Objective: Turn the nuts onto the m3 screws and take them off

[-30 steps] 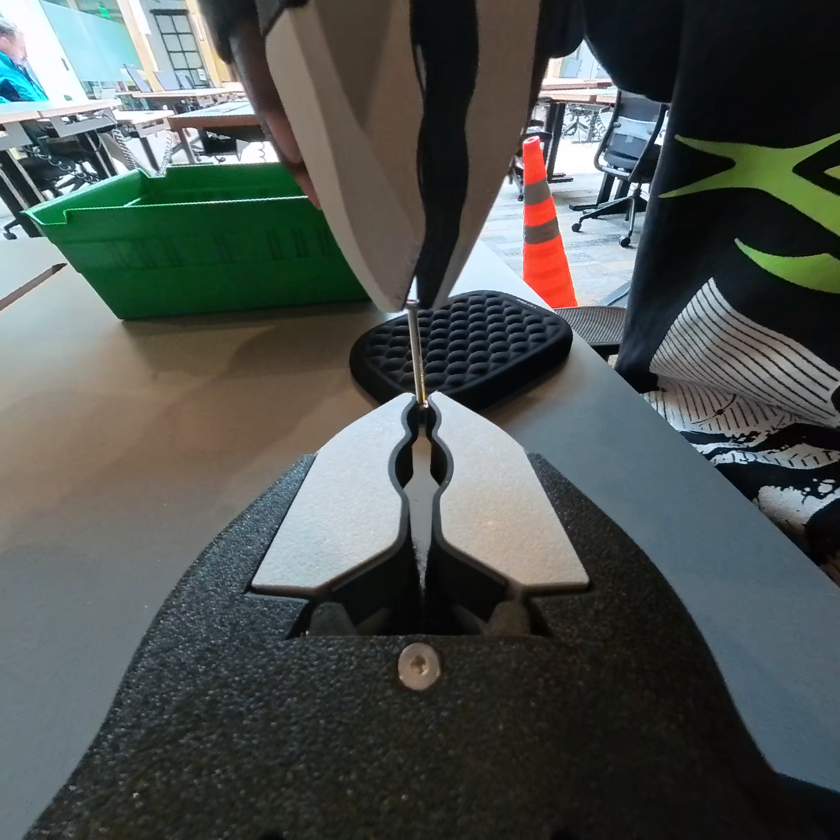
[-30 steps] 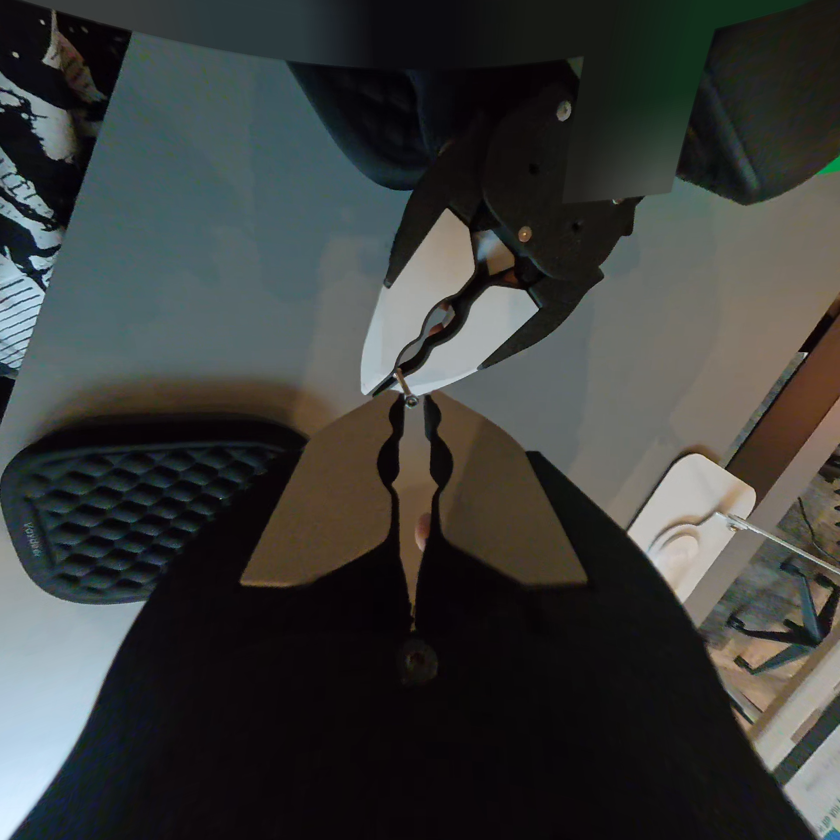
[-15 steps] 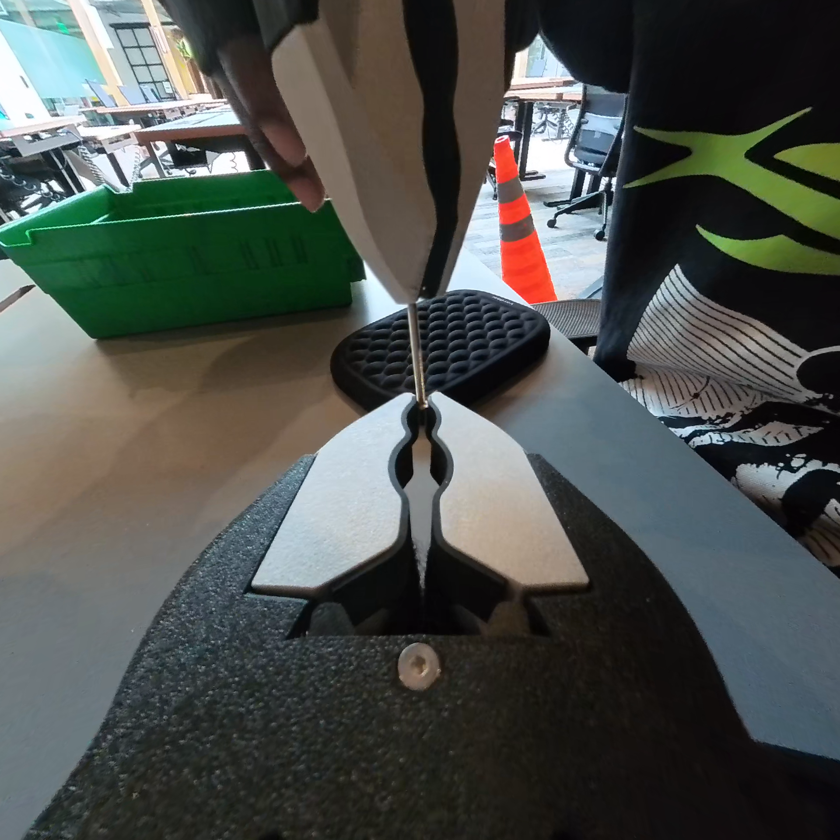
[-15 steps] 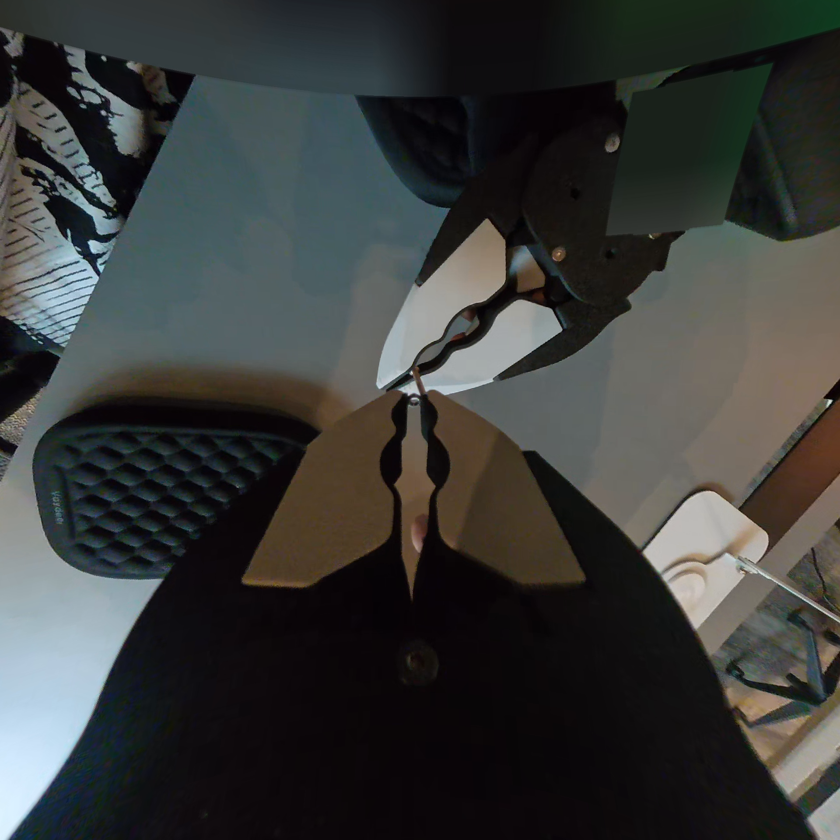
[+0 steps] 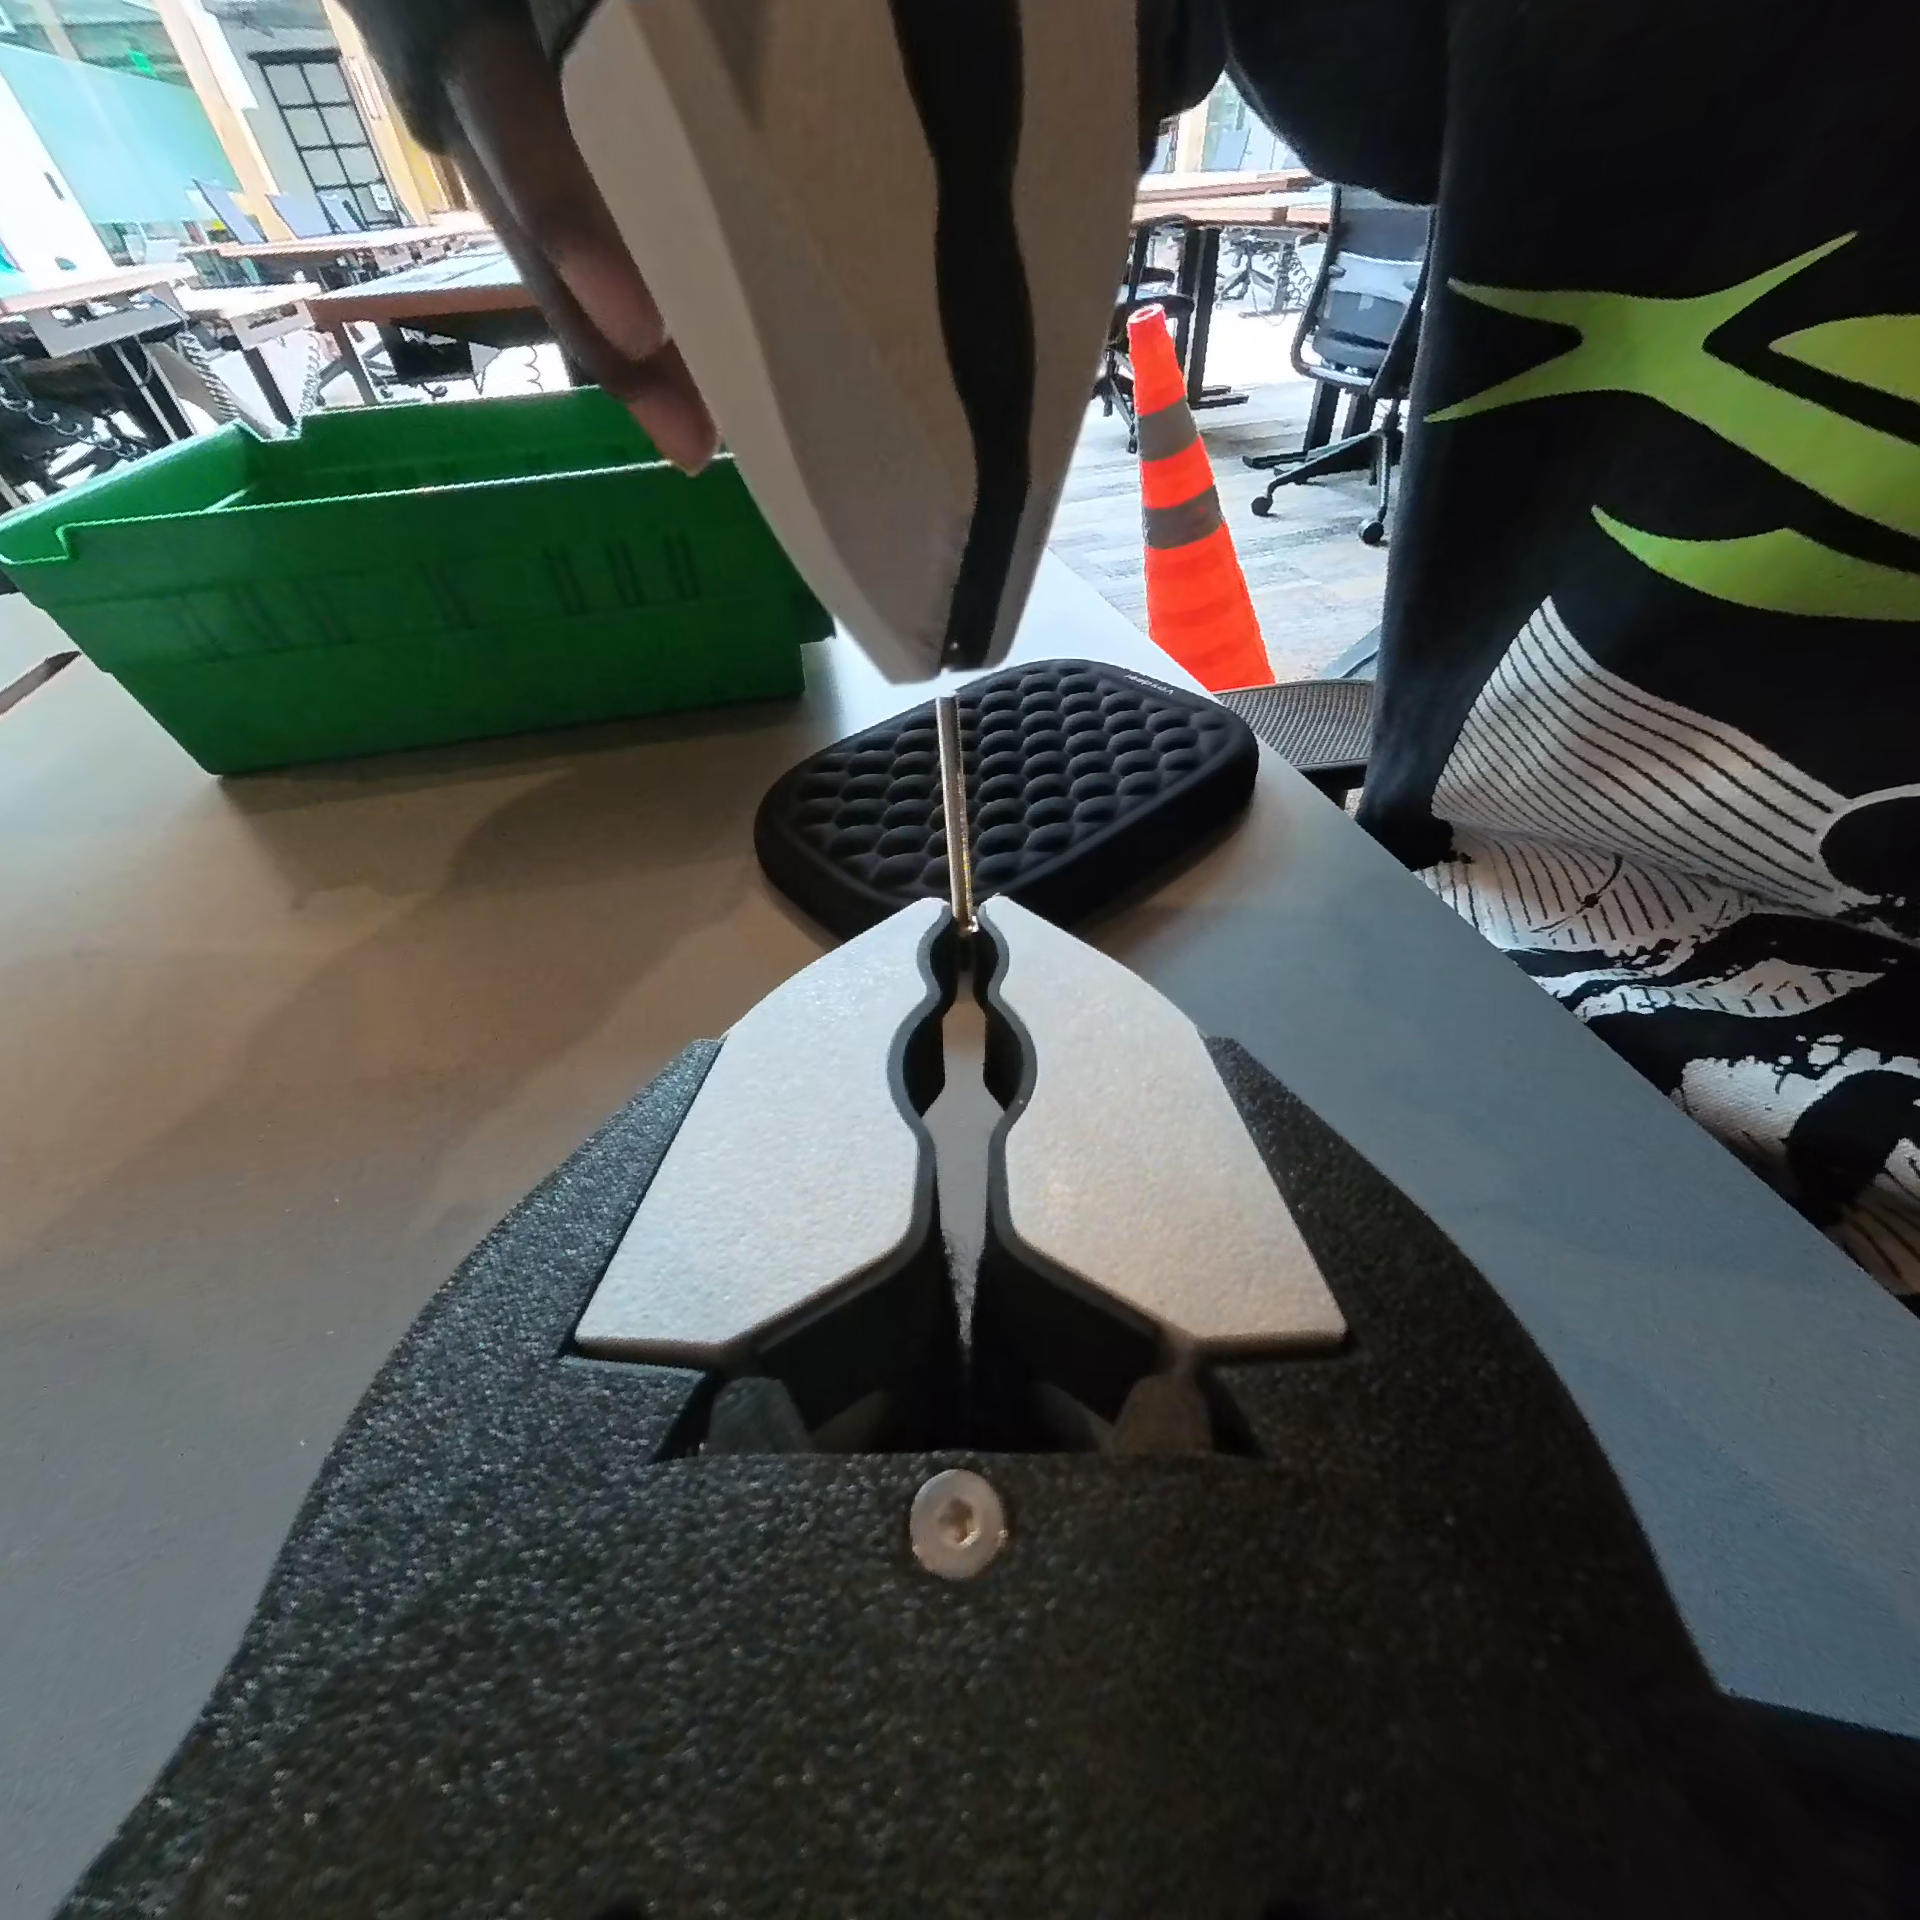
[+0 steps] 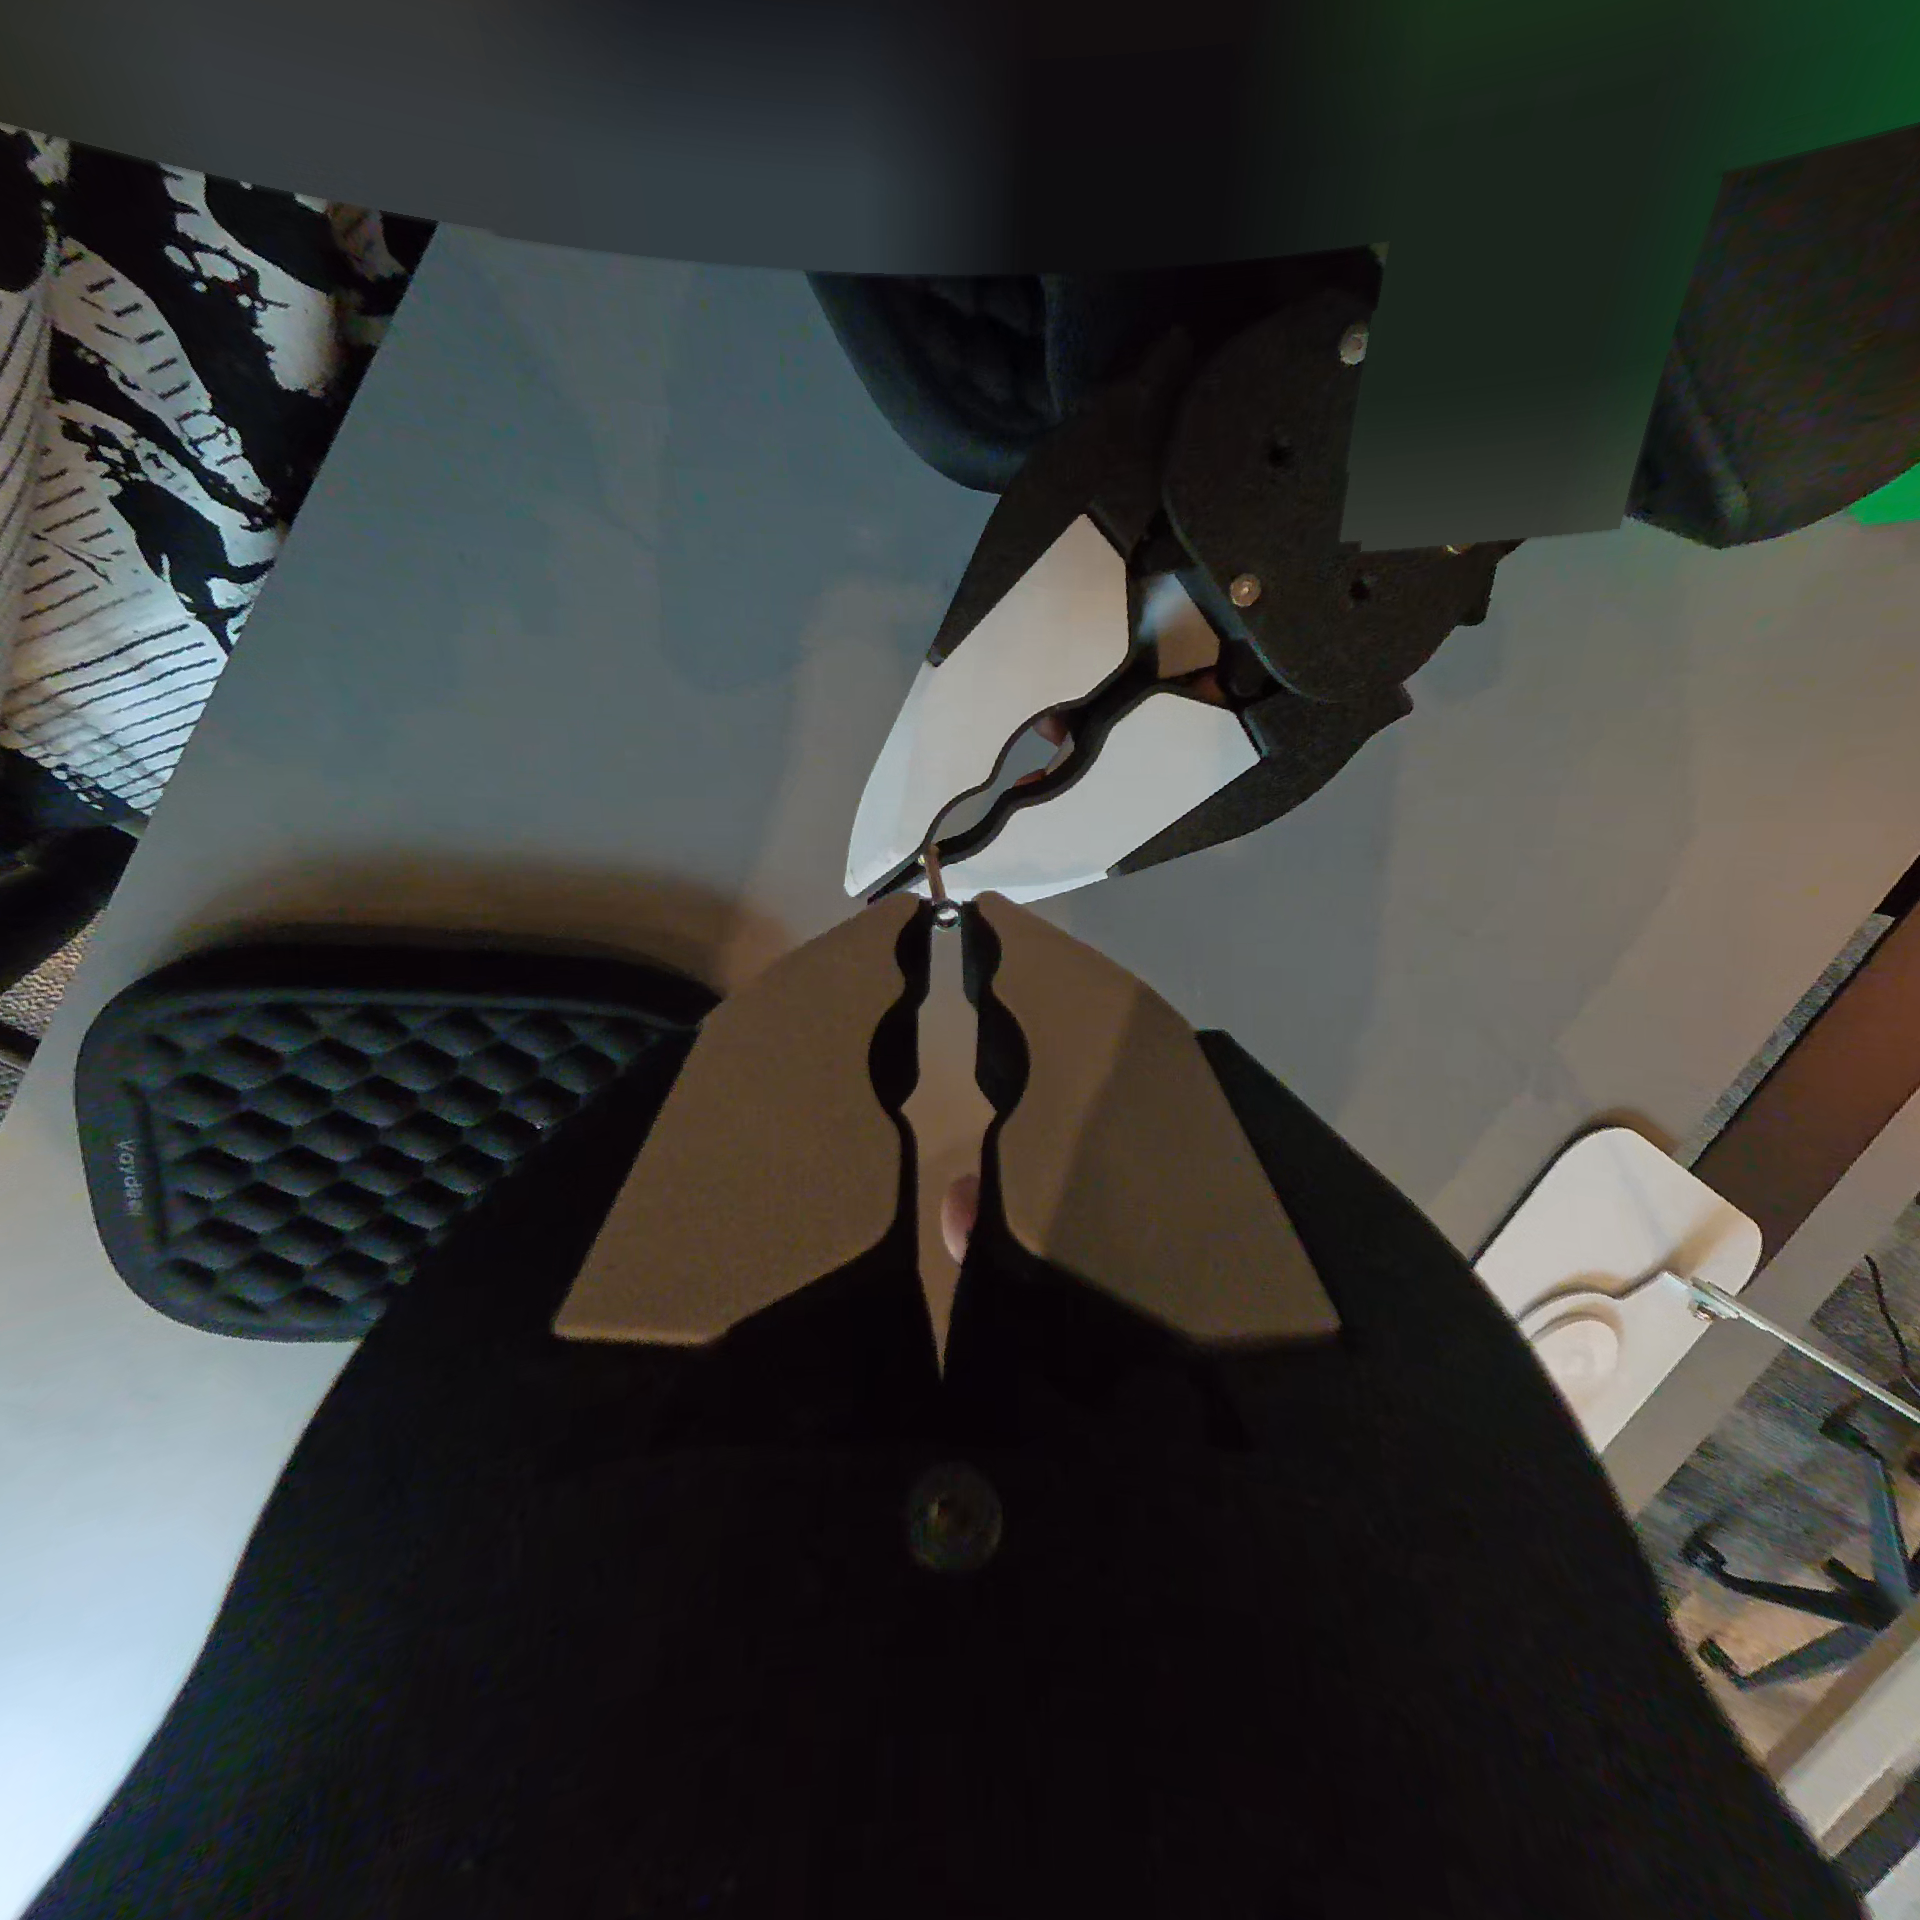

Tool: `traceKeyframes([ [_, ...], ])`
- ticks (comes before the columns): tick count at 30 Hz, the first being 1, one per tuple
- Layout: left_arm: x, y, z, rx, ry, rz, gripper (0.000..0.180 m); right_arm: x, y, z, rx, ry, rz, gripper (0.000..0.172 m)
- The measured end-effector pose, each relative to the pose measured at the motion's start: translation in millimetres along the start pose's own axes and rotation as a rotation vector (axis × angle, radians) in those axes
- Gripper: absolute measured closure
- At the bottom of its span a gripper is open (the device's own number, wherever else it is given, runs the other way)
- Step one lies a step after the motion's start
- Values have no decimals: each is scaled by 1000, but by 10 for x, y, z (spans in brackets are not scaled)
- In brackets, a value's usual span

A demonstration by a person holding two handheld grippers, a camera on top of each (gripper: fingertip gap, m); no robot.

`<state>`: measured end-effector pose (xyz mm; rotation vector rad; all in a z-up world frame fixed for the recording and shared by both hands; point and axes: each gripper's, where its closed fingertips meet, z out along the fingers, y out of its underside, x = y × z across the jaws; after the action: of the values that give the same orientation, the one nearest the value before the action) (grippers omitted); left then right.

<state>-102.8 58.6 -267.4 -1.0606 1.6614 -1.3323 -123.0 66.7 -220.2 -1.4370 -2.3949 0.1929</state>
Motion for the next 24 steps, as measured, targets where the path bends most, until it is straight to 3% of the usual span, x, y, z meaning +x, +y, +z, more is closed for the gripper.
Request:
traceKeyframes([
  [16,4,-5,1,4,3,2,180,-8,7,36,4,-15,6,167],
  [24,-34,-9,-5,8,-24,-7,180,26,31,30,5,13,126,167],
])
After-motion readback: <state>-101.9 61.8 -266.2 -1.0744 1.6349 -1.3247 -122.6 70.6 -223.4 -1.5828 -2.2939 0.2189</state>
